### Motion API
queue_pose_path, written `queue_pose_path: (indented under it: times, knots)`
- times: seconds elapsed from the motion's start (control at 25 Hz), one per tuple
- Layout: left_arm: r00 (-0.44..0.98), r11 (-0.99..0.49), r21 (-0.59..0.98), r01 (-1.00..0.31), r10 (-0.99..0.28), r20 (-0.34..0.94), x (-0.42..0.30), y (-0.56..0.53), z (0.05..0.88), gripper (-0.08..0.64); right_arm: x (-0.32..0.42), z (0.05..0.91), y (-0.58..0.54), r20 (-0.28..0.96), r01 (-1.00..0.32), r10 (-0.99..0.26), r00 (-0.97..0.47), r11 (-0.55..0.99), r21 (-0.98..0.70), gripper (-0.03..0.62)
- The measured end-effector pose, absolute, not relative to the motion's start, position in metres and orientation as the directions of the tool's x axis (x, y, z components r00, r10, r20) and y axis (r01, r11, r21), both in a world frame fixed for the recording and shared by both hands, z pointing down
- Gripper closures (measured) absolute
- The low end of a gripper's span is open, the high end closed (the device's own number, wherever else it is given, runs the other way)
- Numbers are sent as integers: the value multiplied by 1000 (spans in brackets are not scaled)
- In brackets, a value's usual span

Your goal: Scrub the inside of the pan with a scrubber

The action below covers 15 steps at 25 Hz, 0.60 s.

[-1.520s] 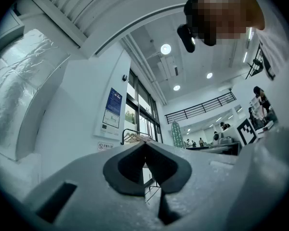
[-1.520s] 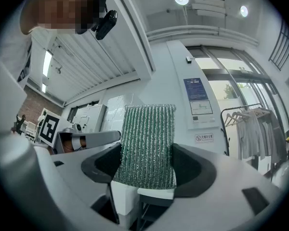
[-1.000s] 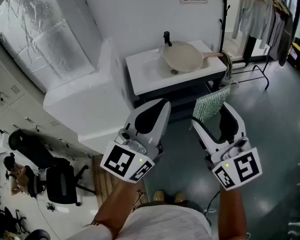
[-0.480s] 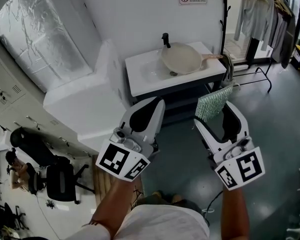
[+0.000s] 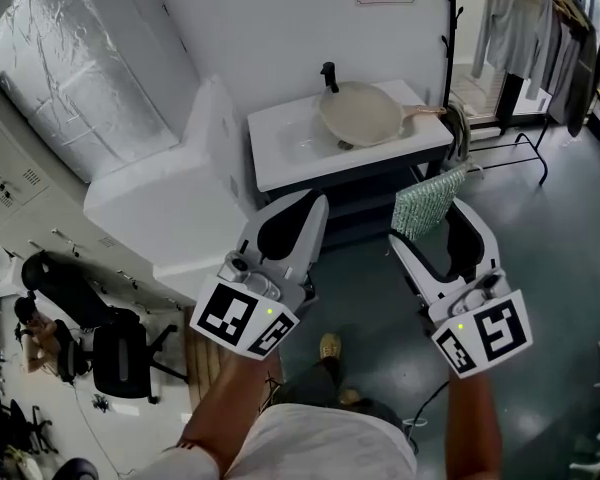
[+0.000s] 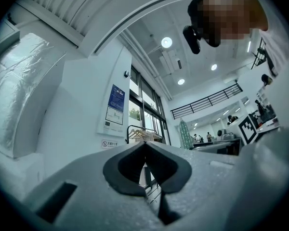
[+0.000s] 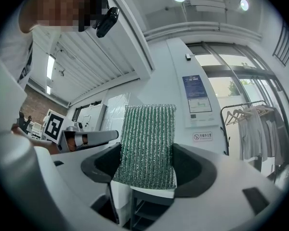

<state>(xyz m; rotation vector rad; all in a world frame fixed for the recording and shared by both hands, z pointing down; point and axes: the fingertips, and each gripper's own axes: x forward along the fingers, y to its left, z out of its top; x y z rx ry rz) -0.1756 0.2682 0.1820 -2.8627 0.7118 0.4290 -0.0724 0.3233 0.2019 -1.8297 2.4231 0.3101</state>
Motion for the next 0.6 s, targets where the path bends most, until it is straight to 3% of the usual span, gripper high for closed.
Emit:
queue_pose_path:
  times: [0.6]
  knots:
    - [834,-858,-108,-502,-447,-323,-125,142,185,545,-16,205,201,-175,-958,-944,-279,260,121,253]
